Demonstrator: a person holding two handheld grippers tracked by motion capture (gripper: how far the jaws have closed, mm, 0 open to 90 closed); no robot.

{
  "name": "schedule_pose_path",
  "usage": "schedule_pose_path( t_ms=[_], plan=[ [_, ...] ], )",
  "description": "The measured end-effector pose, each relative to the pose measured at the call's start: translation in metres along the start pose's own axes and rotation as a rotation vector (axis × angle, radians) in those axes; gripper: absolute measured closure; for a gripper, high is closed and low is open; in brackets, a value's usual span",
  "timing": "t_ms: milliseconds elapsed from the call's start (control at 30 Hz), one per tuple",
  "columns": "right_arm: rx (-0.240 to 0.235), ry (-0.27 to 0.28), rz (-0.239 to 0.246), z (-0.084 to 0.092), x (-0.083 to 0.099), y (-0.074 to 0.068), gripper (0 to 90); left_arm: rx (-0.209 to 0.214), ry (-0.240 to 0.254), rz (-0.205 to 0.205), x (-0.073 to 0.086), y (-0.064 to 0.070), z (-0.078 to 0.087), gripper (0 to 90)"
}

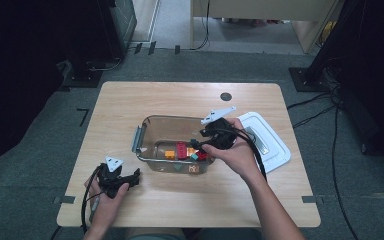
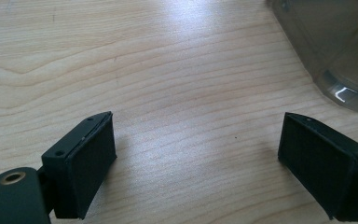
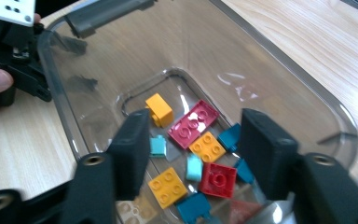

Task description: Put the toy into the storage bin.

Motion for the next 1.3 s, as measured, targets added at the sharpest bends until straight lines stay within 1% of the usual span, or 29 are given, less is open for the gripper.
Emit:
schedule_pose_path(
  t_ms=[67, 167, 233, 300, 367, 500, 600, 733, 833, 933, 1033, 1067, 1100, 1300],
  plan=[
    [0.009, 0.008, -0.01, 0.004, 0.001, 0.003, 35.7, 0.0, 0.002, 0.002, 0.0, 0.0, 0.0, 10.8],
    [0.023, 0.035, -0.026, 0.012, 0.002, 0.01, 29.0, 0.0, 0.0, 0.0, 0.0, 0.0, 0.0, 10.8],
    [0.031, 0.061, -0.054, 0.018, 0.002, 0.017, 27.3, 0.0, 0.0, 0.0, 0.0, 0.0, 0.0, 10.8],
    [0.022, 0.072, -0.077, 0.024, 0.004, 0.022, 22.1, 0.0, 0.002, 0.003, 0.0, 0.0, 0.0, 10.8],
    [0.033, 0.077, -0.092, 0.029, 0.007, 0.029, 17.8, 0.0, 0.002, 0.002, 0.0, 0.0, 0.0, 10.8],
    [0.063, 0.098, -0.128, 0.037, 0.012, 0.042, 18.3, 0.0, 0.002, 0.002, 0.0, 0.0, 0.0, 10.8],
    [0.116, 0.111, -0.158, 0.041, 0.018, 0.056, 19.7, -0.001, 0.002, 0.003, 0.0, 0.0, 0.0, 10.8],
    [0.165, 0.121, -0.188, 0.047, 0.026, 0.073, 20.7, 0.0, 0.002, 0.003, 0.0, 0.0, 0.0, 10.8],
    [0.176, 0.132, -0.2, 0.049, 0.032, 0.082, 20.8, 0.0, 0.002, 0.002, 0.0, 0.0, 0.0, 10.8],
    [0.192, 0.13, -0.217, 0.051, 0.04, 0.092, 22.0, 0.0, 0.0, 0.0, 0.0, 0.0, 0.0, 10.8],
    [0.212, 0.135, -0.221, 0.053, 0.047, 0.102, 23.4, 0.0, 0.002, 0.004, 0.0, 0.0, 0.0, 10.8],
    [0.212, 0.135, -0.221, 0.053, 0.047, 0.102, 23.4, 0.0, 0.002, 0.004, 0.0, 0.0, 0.0, 10.7],
    [0.224, 0.138, -0.234, 0.054, 0.053, 0.108, 24.3, 0.0, 0.001, 0.002, 0.0, 0.0, 0.0, 10.8],
    [0.26, 0.133, -0.273, 0.057, 0.07, 0.126, 25.6, 0.001, 0.001, 0.003, 0.0, 0.0, 0.0, 10.8]
  ],
)
Point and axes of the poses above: each handheld gripper's, and its own axes: z roughly backward along the jaws, x roughly out of its underside, y roughly to its right, the point moved 8 cm from there along -z, roughly forward along the jaws, and after that the axes turned 6 degrees about -z, right-handed, at the moved point
